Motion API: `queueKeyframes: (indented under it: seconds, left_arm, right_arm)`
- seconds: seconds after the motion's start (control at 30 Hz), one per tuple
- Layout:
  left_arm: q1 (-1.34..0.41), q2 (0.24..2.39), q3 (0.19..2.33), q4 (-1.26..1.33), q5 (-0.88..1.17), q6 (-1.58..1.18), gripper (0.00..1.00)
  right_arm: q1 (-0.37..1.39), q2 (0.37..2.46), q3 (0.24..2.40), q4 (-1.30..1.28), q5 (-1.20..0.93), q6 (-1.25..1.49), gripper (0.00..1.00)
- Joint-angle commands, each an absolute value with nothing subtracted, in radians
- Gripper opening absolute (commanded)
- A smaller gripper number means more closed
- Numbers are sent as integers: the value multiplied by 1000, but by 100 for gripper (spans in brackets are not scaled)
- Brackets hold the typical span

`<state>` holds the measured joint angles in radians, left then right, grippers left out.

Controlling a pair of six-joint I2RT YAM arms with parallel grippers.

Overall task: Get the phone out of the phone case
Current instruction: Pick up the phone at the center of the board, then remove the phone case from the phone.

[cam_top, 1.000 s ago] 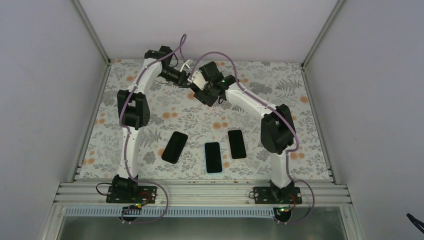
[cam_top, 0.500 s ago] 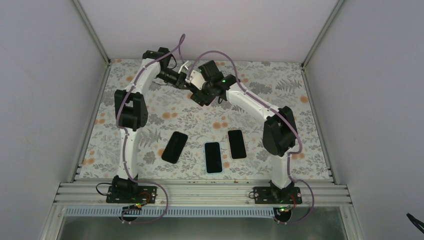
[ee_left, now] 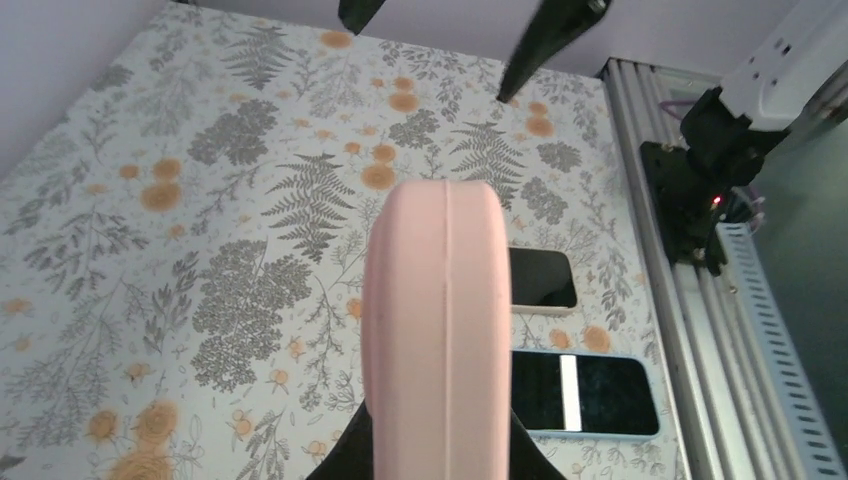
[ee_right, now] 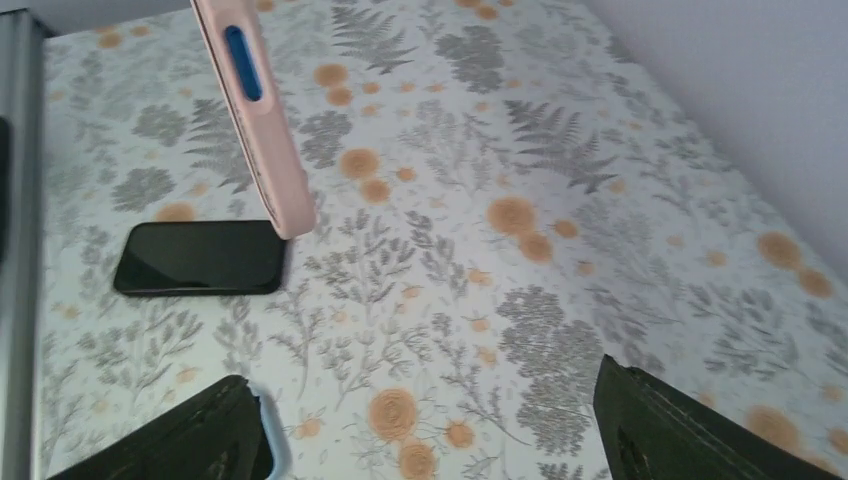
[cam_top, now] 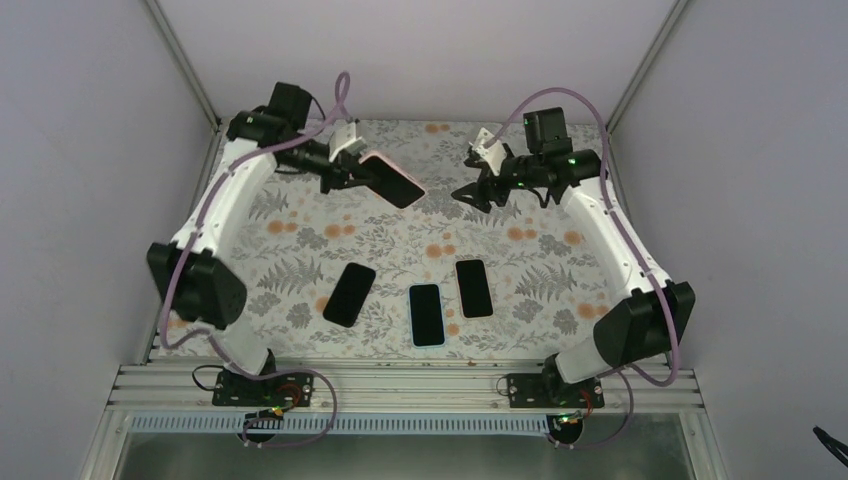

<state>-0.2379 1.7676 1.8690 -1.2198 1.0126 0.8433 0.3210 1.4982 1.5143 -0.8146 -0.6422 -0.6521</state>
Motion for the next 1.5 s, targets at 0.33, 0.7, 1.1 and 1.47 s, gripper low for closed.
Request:
queueKeyframes:
  seconds: [0.33,0.7,1.1,1.47]
  left_arm:
    - [-264,1609,1584,-858,986,879,4]
    - [-276,1620,1613,-912,1037,890,3]
    - [-319,1636,1633,-952,1041,904,3]
    - [-325,1644,1644,-947,1008,897,3]
  right_arm:
    - [329,1638,1560,-967,-916,-788,74]
    - [358,1727,1592,-883,-829,-714,68]
    - [364,1784,1666,-834,-746,-652,67]
    - [364,1748,1625,-888,-693,-718,66]
